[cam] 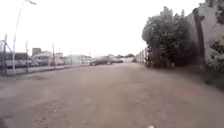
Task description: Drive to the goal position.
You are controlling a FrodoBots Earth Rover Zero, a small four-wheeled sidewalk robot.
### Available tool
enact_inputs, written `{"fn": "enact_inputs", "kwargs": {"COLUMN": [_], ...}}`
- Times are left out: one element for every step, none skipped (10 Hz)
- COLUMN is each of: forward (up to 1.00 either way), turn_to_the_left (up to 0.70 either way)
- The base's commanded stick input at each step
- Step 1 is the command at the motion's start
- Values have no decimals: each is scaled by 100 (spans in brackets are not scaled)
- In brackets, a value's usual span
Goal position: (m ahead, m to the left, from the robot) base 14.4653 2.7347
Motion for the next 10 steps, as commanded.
{"fn": "enact_inputs", "kwargs": {"forward": [50,50,50,50,50,50,50,50,50,50], "turn_to_the_left": [0,0,0,0,0,0,0,0,0,0]}}
